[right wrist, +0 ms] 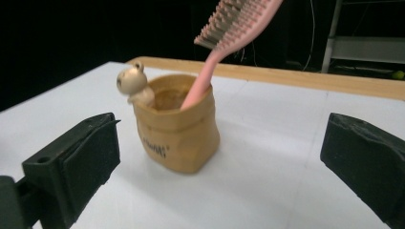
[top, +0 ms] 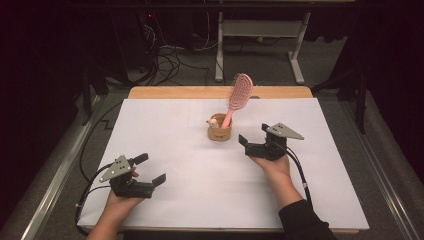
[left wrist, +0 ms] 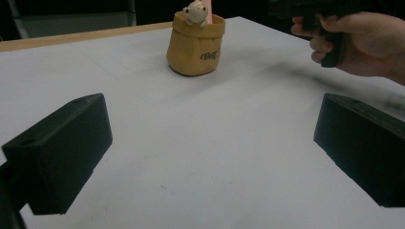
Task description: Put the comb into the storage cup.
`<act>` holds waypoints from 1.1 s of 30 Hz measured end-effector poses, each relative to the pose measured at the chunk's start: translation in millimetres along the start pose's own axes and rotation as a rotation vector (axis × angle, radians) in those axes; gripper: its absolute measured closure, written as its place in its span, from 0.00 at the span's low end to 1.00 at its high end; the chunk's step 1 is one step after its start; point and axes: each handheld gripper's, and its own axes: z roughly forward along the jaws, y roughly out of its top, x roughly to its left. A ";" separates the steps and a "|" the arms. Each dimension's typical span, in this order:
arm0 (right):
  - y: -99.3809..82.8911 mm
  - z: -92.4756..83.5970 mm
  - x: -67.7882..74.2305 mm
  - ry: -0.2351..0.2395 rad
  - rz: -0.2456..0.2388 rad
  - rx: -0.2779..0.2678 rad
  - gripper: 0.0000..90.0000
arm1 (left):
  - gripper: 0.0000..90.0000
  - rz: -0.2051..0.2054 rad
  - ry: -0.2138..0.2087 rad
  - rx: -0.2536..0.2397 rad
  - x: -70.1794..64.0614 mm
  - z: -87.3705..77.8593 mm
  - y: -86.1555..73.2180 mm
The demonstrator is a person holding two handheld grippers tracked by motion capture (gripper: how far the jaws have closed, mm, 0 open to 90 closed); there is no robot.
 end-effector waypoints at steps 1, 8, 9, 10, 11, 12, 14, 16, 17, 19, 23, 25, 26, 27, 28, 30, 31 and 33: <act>-5.4 -7.8 -0.5 -0.001 -0.017 0.008 0.01 | 0.00 -0.008 0.001 -0.003 1.1 -1.0 -0.4; -23.4 -38.7 -4.0 -0.001 -0.036 0.015 0.01 | 0.00 -0.034 0.026 -0.024 6.5 -9.6 -1.6; -25.6 -43.5 -4.2 -0.002 -0.037 0.010 0.01 | 0.00 -0.033 0.029 -0.023 6.5 -10.0 -1.6; -25.6 -43.5 -4.2 -0.002 -0.037 0.010 0.01 | 0.00 -0.033 0.029 -0.023 6.5 -10.0 -1.6; -29.7 -53.2 -4.9 -0.003 -0.043 0.003 0.01 | 0.00 -0.031 0.030 -0.022 6.3 -10.3 -1.6; -31.6 -58.2 -5.1 -0.004 -0.041 0.001 0.01 | 0.00 -0.030 0.031 -0.022 6.0 -10.4 -1.6; -35.2 -68.4 -6.3 -0.006 -0.046 -0.009 0.01 | 0.00 -0.029 0.031 -0.021 5.6 -10.3 -1.7; -36.9 -73.5 -6.6 -0.011 -0.051 -0.007 0.01 | 0.00 -0.029 0.032 -0.019 5.3 -10.4 -1.8; -39.9 -84.1 -7.8 -0.022 -0.060 -0.011 0.01 | 0.00 -0.027 0.034 -0.019 4.9 -10.6 -1.8; -41.2 -89.6 -9.0 -0.023 -0.062 -0.017 0.01 | 0.00 -0.027 0.036 -0.019 4.8 -10.7 -1.8; -45.1 -112.4 -12.8 -0.053 -0.052 -0.052 0.01 | 0.00 -0.028 0.042 -0.020 4.3 -11.0 -1.8; -48.0 -127.8 -16.7 -0.071 -0.059 -0.069 0.01 | 0.00 -0.024 0.044 -0.016 4.1 -11.0 -2.0; -49.6 -132.6 -18.0 -0.075 -0.055 -0.073 0.00 | 0.00 -0.024 0.044 -0.016 4.1 -11.0 -2.0; -51.7 -136.9 -19.1 -0.081 -0.060 -0.077 0.01 | 0.00 -0.023 0.047 -0.016 4.4 -11.2 -1.9; -54.3 -140.9 -19.6 -0.089 -0.066 -0.077 0.01 | 0.00 -0.023 0.047 -0.016 4.4 -11.2 -1.9; -58.7 -147.0 -19.9 -0.104 -0.080 -0.082 0.01 | 0.00 -0.020 0.052 -0.015 4.5 -10.6 -2.0; -59.6 -148.1 -20.5 -0.100 -0.080 -0.087 0.00 | 0.00 -0.020 0.052 -0.015 4.5 -10.6 -2.0; -59.3 -147.1 -21.0 -0.098 -0.070 -0.093 0.01 | 0.00 -0.020 0.055 -0.012 5.2 -10.0 -2.1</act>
